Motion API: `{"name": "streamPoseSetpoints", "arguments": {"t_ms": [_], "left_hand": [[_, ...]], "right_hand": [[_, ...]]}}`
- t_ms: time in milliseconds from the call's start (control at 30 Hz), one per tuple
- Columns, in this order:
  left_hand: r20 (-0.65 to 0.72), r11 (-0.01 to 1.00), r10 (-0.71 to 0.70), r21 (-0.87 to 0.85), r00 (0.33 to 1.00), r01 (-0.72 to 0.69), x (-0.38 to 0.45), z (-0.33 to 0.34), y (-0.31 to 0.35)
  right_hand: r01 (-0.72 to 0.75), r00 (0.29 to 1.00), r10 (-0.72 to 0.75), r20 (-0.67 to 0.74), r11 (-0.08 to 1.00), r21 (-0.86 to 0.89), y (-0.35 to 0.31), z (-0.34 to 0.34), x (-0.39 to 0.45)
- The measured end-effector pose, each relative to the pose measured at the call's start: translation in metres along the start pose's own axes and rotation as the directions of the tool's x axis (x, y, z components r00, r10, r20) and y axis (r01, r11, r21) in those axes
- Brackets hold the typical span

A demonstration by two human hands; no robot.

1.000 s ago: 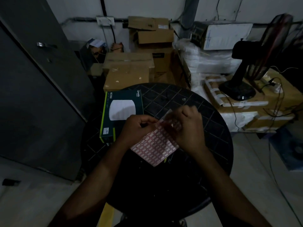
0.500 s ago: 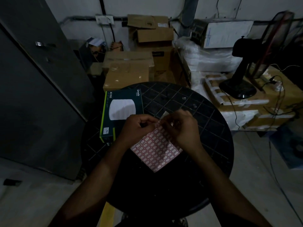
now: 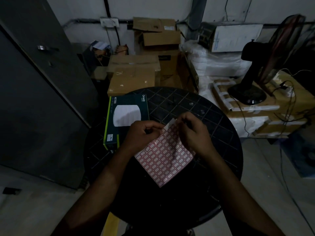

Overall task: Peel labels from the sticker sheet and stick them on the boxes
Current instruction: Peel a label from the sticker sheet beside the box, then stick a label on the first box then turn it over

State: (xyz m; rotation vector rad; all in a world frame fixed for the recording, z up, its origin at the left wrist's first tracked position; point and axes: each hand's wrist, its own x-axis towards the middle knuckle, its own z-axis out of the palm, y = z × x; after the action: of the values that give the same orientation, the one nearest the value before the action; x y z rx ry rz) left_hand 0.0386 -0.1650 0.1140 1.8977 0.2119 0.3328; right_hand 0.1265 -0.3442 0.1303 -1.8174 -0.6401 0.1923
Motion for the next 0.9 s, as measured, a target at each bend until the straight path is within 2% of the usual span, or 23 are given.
{"name": "streamPoseSetpoints", "arguments": {"t_ms": [67, 167, 300, 400, 533, 633, 767, 900], "left_hand": [[0.003, 1.000, 0.006, 0.000, 1.000, -0.006, 0.000, 0.000, 0.001], [0.020, 1.000, 0.001, 0.003, 1.000, -0.001, -0.001, 0.001, 0.002], [0.018, 0.999, 0.004, 0.041, 1.000, -0.005, -0.001, 0.005, 0.001], [0.017, 0.979, 0.074, 0.188, 0.997, -0.076, -0.001, 0.009, -0.002], [0.104, 0.876, 0.198, 0.428, 0.975, -0.224, -0.004, 0.018, -0.005], [0.150, 0.826, 0.240, 0.488, 0.959, -0.283, -0.006, 0.020, -0.006], [0.174, 0.782, 0.262, 0.537, 0.949, -0.315, -0.007, 0.018, -0.005], [0.191, 0.763, 0.257, 0.562, 0.947, -0.320, -0.005, 0.019, -0.004]], "right_hand": [[-0.017, 0.997, 0.017, 0.072, 1.000, -0.009, -0.001, -0.006, 0.001], [-0.023, 0.995, 0.026, 0.097, 0.999, -0.031, 0.000, -0.012, 0.001], [-0.110, 0.983, 0.103, 0.150, 0.993, 0.037, 0.011, -0.021, -0.001], [-0.191, 0.969, 0.171, 0.181, 0.977, 0.100, 0.028, -0.030, -0.010], [-0.211, 0.966, 0.160, 0.204, 0.943, 0.258, 0.043, -0.041, -0.026], [-0.269, 0.952, 0.190, 0.241, 0.895, 0.357, 0.054, -0.048, -0.032], [-0.348, 0.927, 0.293, 0.233, 0.904, 0.247, 0.081, -0.047, -0.038], [-0.494, 0.859, 0.455, 0.234, 0.856, 0.153, 0.121, -0.031, -0.054]]}}
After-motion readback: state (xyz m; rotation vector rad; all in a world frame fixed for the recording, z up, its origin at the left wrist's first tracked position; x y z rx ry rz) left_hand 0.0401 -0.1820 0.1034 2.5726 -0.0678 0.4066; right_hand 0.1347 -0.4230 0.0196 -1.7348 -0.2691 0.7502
